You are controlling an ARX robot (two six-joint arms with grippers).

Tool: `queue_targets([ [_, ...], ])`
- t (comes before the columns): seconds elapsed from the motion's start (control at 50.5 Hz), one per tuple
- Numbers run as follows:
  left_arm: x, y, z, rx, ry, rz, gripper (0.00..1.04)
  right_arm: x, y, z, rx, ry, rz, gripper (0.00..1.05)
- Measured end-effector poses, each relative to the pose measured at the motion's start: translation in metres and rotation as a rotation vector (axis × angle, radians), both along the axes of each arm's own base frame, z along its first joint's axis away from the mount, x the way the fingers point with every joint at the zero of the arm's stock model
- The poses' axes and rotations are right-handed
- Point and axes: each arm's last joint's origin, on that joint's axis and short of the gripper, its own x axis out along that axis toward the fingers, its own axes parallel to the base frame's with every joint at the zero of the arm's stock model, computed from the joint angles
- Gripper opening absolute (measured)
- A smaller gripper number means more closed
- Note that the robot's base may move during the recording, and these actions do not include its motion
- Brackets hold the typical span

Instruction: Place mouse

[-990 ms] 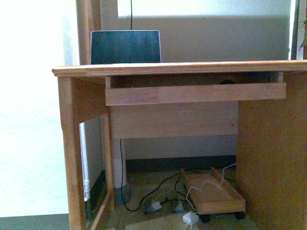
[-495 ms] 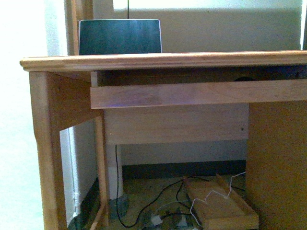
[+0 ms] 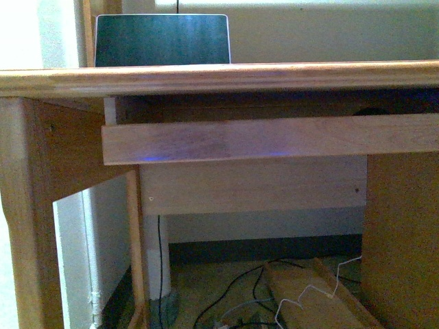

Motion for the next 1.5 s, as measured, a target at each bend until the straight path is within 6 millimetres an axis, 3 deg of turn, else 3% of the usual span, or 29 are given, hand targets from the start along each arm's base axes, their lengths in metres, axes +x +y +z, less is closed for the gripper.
queue_targets([
  [0.772, 0.000, 0.000, 0.000, 0.000, 0.000, 0.000, 0.97, 0.000, 0.000, 0.000, 0.000, 0.000, -0.001, 0.97],
  [0.911, 0.005, -0.003, 0.001, -0.105, 0.302, -0.167, 0.97, 0.000, 0.000, 0.000, 0.000, 0.000, 0.000, 0.97],
  [0.99, 0.016, -0.003, -0.002, -0.102, 0.375, -0.189, 0.97, 0.000, 0.000, 0.000, 0.000, 0.000, 0.000, 0.97],
  [1.069, 0.032, -0.002, -0.003, -0.037, 0.383, -0.182, 0.97, 0.000, 0.000, 0.000, 0.000, 0.000, -0.001, 0.97],
  [1.228, 0.069, -0.005, -0.008, 0.265, 0.277, -0.195, 0.97, 0.000, 0.000, 0.000, 0.000, 0.000, -0.001, 0.97],
  [1.505, 0.147, -0.026, -0.026, 1.016, -0.095, -0.388, 0.97, 0.000, 0.000, 0.000, 0.000, 0.000, -0.001, 0.97],
])
